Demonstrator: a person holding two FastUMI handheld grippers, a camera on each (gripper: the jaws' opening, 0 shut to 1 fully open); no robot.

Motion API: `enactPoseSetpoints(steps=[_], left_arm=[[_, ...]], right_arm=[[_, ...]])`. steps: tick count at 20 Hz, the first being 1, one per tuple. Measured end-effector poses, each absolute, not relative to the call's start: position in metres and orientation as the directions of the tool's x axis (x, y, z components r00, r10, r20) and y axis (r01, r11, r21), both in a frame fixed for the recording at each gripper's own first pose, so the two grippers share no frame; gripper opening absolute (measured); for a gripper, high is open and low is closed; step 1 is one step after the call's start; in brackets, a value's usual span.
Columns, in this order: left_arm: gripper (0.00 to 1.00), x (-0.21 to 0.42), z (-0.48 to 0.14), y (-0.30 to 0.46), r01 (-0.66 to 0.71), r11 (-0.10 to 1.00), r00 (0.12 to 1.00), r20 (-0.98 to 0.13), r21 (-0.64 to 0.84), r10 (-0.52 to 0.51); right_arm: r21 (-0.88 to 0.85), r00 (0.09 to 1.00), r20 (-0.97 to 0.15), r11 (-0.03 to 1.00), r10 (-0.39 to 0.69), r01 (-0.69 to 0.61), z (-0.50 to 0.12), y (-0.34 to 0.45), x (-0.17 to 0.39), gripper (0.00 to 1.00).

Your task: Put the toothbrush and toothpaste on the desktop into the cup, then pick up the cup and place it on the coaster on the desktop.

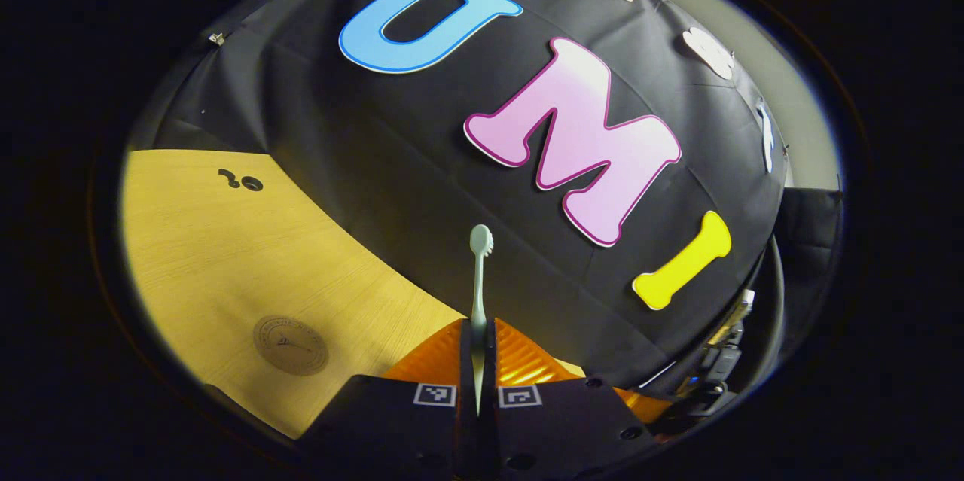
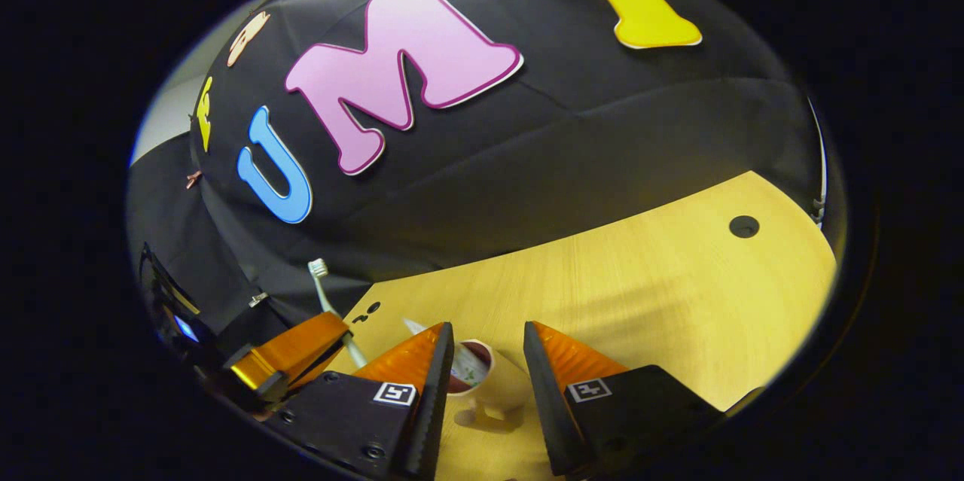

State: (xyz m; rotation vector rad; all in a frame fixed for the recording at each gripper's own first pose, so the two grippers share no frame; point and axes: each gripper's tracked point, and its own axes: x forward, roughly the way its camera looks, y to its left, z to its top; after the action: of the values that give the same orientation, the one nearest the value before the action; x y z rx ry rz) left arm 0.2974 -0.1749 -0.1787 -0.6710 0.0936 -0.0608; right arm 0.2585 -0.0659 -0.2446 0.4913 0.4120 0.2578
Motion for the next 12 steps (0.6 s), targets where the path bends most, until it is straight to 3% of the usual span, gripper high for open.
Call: enactPoseSetpoints(steps=[8, 12], left_arm=[[0.06, 0.336, -0.198, -0.178, -0.008, 0.823, 1.000, -0.027, -0.568, -0.009], [0.06, 0.345, -0.231, -0.185, -0.050, 0.836, 0.997, -0.082, -0.547, 0.006]], right_arm=[[0.516, 0.879, -0.345, 0.849, 0.328, -0.115, -0.258, -0.088, 0.223, 0.58], [0.509, 0.874, -0.348, 0.851, 0.339, -0.127, -0.262, -0.084, 0.219, 0.58]])
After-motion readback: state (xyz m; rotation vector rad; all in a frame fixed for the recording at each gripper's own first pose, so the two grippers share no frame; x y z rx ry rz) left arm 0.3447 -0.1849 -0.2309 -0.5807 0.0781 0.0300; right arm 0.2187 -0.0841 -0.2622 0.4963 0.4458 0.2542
